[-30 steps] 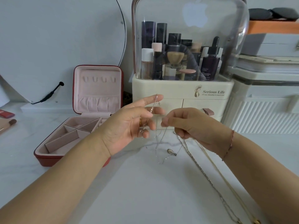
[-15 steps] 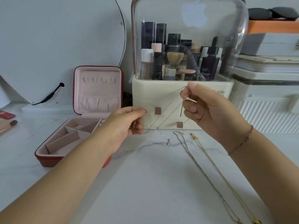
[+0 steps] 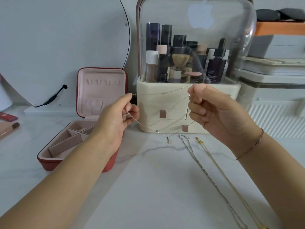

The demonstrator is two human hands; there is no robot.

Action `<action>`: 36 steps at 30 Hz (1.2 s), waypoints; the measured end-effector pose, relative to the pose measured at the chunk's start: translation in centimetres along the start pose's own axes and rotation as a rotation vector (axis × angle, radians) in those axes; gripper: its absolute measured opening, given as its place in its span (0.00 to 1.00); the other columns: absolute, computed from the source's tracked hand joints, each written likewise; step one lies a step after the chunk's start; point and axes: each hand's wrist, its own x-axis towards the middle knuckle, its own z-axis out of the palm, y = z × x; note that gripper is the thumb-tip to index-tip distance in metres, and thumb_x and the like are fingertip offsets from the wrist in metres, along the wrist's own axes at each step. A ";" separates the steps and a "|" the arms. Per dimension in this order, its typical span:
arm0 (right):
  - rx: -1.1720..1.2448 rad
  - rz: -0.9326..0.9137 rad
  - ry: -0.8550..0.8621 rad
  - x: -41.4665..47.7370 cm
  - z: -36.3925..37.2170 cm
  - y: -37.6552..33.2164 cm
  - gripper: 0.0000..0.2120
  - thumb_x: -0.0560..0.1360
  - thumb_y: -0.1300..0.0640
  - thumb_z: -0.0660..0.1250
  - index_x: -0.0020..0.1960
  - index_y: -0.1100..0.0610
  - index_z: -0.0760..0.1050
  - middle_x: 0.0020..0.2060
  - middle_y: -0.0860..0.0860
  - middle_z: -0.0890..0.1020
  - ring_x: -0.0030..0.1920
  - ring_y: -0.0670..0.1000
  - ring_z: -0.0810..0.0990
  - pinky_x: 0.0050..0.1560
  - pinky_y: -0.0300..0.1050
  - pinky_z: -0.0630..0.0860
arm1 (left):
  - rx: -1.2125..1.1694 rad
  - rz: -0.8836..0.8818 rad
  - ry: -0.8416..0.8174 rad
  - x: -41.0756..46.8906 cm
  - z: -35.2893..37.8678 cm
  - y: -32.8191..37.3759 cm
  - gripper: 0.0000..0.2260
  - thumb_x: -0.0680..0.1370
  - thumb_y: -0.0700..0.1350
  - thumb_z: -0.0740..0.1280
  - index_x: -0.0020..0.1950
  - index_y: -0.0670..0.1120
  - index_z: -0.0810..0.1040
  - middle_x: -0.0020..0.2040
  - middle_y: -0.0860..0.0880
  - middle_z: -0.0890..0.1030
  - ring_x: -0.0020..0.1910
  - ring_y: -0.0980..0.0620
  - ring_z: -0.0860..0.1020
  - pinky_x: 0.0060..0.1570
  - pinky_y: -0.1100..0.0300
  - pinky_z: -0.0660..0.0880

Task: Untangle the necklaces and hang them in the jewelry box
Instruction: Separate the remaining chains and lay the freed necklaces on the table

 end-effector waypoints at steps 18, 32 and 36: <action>-0.600 0.377 -0.279 -0.6 -0.8 -1.1 0.16 0.67 0.53 0.71 0.53 0.56 0.82 0.25 0.49 0.59 0.24 0.46 0.55 0.23 0.37 0.53 | -0.093 0.039 -0.334 -1.2 -0.4 1.7 0.08 0.71 0.47 0.63 0.40 0.46 0.80 0.33 0.50 0.79 0.30 0.55 0.73 0.40 0.61 0.73; -0.908 0.348 -0.599 -1.1 0.5 0.2 0.08 0.75 0.55 0.70 0.52 0.56 0.81 0.41 0.50 0.86 0.51 0.49 0.81 0.61 0.43 0.73 | -0.017 0.110 -0.555 -1.6 -0.4 1.5 0.09 0.72 0.44 0.63 0.39 0.50 0.84 0.51 0.49 0.83 0.50 0.52 0.80 0.53 0.56 0.75; -1.052 0.218 -0.403 -0.7 0.5 1.4 0.04 0.75 0.53 0.70 0.46 0.50 0.83 0.41 0.44 0.85 0.47 0.46 0.82 0.57 0.44 0.76 | -0.094 0.097 -0.649 -1.8 -0.4 1.5 0.04 0.69 0.46 0.70 0.40 0.50 0.84 0.57 0.48 0.81 0.57 0.49 0.78 0.57 0.53 0.75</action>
